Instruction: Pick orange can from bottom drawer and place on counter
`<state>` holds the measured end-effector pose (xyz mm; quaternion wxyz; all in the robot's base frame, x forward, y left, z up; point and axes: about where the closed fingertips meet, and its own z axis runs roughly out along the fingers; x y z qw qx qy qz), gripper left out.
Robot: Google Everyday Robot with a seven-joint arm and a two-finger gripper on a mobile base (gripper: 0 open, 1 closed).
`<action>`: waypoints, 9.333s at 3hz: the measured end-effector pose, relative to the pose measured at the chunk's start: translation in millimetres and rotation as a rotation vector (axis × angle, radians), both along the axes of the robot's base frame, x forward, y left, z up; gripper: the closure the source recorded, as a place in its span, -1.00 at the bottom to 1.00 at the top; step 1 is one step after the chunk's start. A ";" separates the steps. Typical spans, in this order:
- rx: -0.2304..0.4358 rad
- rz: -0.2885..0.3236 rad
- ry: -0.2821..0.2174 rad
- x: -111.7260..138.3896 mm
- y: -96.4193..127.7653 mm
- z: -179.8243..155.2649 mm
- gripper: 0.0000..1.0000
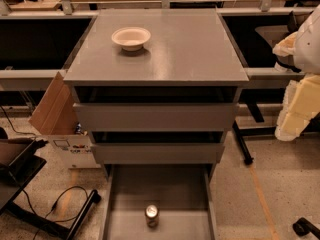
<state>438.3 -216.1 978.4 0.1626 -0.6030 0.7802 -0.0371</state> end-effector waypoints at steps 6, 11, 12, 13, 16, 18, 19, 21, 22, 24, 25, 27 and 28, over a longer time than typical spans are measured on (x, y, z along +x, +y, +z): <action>0.678 -0.012 -0.170 -7.0 -18.3 -229.3 -1.00; 0.980 -0.094 -0.207 40.2 52.7 -530.5 -1.00; 0.996 -0.102 -0.195 37.4 57.3 -539.5 -1.00; 0.985 -0.117 -0.172 39.1 68.3 -562.5 -1.00; 1.086 -0.123 -0.150 76.3 144.7 -687.2 -1.00; 1.036 -0.084 -0.101 81.3 189.7 -739.1 -1.00; 1.008 -0.058 -0.062 77.5 212.9 -766.6 -1.00; 0.990 -0.017 0.023 65.2 256.7 -801.5 -0.64; 0.998 -0.036 0.054 63.4 268.5 -807.0 -0.17; 1.001 -0.031 0.057 61.8 271.7 -806.9 0.76; 1.002 -0.030 0.058 61.3 272.7 -806.9 1.00; 0.968 -0.027 0.071 52.9 264.7 -726.5 1.00; 0.938 -0.111 0.088 47.8 252.1 -661.2 1.00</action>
Offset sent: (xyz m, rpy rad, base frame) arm 0.0248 -0.0146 -0.1283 0.3275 -0.0684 -0.0026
